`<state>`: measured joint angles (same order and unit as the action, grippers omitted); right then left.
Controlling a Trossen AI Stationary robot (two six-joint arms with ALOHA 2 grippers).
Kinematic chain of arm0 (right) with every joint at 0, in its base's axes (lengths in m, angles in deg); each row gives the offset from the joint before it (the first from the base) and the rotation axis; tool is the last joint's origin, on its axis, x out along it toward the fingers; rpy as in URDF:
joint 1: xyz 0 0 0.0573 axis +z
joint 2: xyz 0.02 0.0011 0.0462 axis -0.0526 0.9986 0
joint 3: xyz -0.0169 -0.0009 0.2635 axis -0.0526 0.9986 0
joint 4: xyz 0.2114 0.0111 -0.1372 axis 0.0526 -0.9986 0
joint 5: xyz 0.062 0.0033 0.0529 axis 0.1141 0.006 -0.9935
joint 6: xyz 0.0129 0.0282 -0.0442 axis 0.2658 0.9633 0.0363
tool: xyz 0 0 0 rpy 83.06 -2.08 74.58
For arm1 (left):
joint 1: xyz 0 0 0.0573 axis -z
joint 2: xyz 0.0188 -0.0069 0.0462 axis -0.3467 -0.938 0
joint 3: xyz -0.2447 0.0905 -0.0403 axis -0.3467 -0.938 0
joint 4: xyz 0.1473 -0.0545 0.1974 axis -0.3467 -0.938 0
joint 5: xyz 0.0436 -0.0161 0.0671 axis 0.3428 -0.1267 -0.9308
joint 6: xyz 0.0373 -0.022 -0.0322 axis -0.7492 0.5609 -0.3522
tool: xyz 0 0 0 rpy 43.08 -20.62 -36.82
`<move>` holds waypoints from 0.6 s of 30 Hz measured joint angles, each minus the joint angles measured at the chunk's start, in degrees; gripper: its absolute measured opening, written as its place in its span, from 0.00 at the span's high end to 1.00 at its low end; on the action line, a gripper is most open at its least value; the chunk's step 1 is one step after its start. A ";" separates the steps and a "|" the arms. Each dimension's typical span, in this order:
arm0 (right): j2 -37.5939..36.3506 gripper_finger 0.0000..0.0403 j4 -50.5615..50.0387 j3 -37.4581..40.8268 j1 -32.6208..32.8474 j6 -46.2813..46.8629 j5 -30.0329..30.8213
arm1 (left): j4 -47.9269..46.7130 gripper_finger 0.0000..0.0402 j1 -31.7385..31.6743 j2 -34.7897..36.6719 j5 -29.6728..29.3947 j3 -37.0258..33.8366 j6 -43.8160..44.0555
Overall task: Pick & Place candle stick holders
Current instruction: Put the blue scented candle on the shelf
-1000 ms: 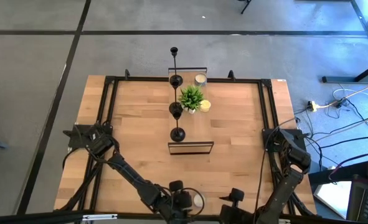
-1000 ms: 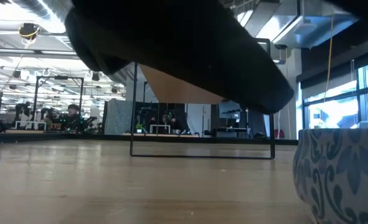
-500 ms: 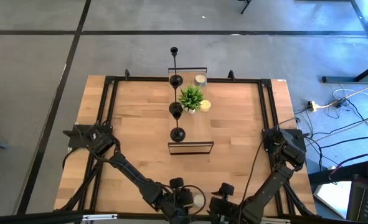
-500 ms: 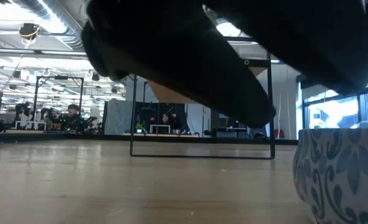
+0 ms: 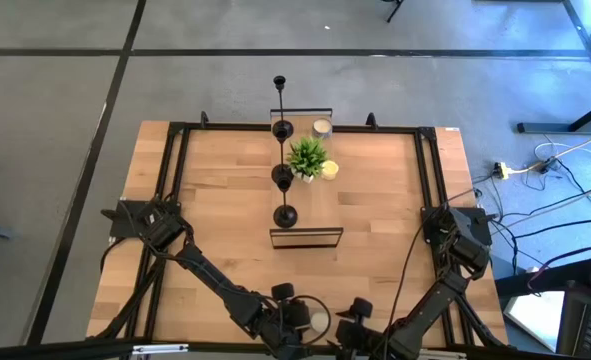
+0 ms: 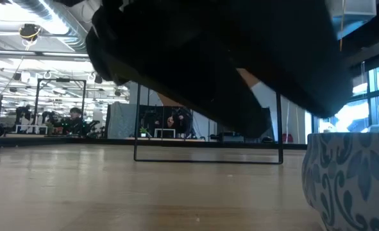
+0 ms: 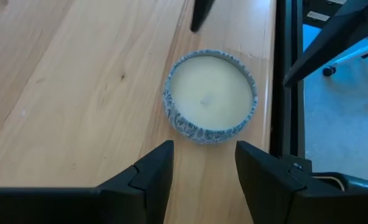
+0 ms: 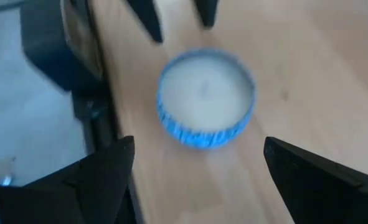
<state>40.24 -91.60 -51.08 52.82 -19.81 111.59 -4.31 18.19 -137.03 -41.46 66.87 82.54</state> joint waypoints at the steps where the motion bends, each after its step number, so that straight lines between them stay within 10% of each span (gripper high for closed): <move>1: 0.00 0.11 -0.01 0.00 0.14 0.05 1.68 | -0.25 0.58 0.03 0.00 0.02 0.00 0.61; 9: 1.06 0.11 0.69 -0.07 2.09 2.10 15.50 | -2.07 0.58 2.17 0.06 -2.40 -0.27 -0.15; 18: 5.97 0.11 7.21 0.70 2.35 2.42 17.93 | -1.82 0.58 1.70 0.09 -6.23 -1.73 -2.30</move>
<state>46.22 -84.39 -50.38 55.18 -17.39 129.52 -6.13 19.89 -136.94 -47.69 65.14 80.23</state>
